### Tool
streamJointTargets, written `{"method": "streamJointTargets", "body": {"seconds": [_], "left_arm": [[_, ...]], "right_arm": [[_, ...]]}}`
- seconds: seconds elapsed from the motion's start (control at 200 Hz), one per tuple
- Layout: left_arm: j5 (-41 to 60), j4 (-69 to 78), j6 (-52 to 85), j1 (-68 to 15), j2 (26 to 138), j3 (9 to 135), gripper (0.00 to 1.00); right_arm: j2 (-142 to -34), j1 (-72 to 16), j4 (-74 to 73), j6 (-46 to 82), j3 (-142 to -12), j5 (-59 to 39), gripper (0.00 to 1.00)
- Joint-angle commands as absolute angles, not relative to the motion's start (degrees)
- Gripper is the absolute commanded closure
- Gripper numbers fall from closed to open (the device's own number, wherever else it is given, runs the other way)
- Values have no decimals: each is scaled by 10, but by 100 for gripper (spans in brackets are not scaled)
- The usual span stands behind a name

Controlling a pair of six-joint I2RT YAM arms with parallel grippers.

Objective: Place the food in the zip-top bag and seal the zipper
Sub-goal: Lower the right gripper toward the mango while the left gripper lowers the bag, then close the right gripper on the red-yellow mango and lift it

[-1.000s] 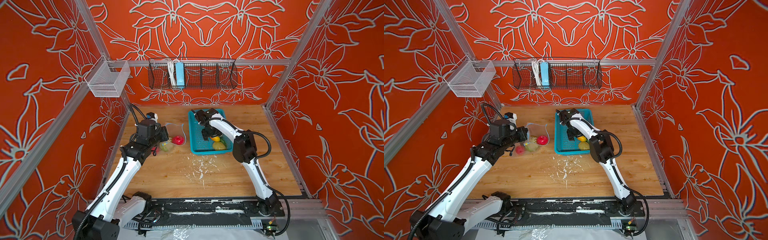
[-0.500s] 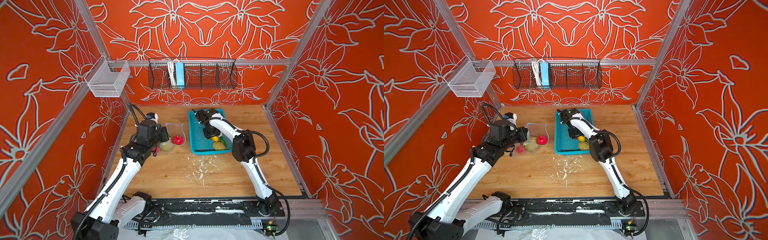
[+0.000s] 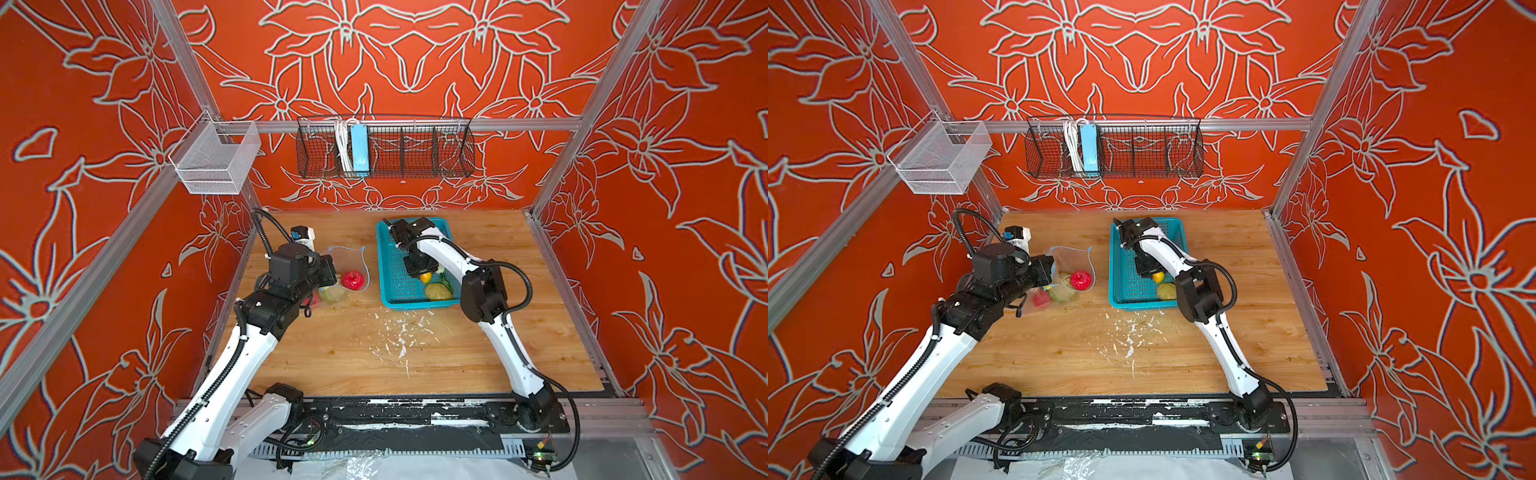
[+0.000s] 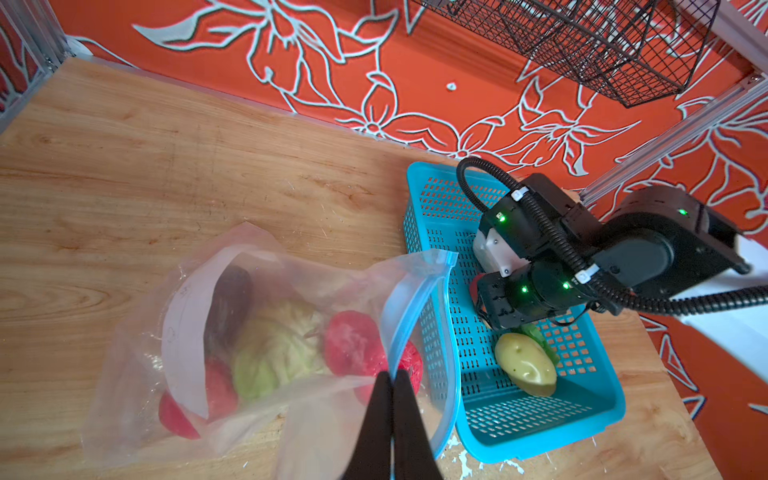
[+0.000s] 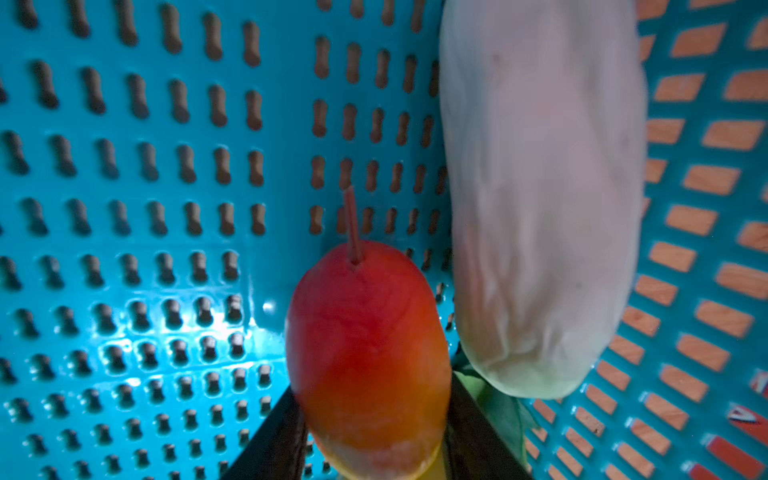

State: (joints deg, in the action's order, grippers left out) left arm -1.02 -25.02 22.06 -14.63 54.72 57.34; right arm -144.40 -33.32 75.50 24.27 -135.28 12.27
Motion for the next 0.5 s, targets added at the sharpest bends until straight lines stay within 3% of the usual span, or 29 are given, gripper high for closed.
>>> {"method": "streamJointTargets", "body": {"seconds": [0.0,0.12,0.495], "left_arm": [[-10,-253,219,-144,539,575,100],[-1,-252,225,-137,541,572,100],[25,-237,234,-131,540,560,100]], "right_arm": [[-1455,-334,702,242,-1340,79,51],[-1461,-334,711,256,-1359,67,67],[-1295,-340,618,282,-1235,26,68]]}}
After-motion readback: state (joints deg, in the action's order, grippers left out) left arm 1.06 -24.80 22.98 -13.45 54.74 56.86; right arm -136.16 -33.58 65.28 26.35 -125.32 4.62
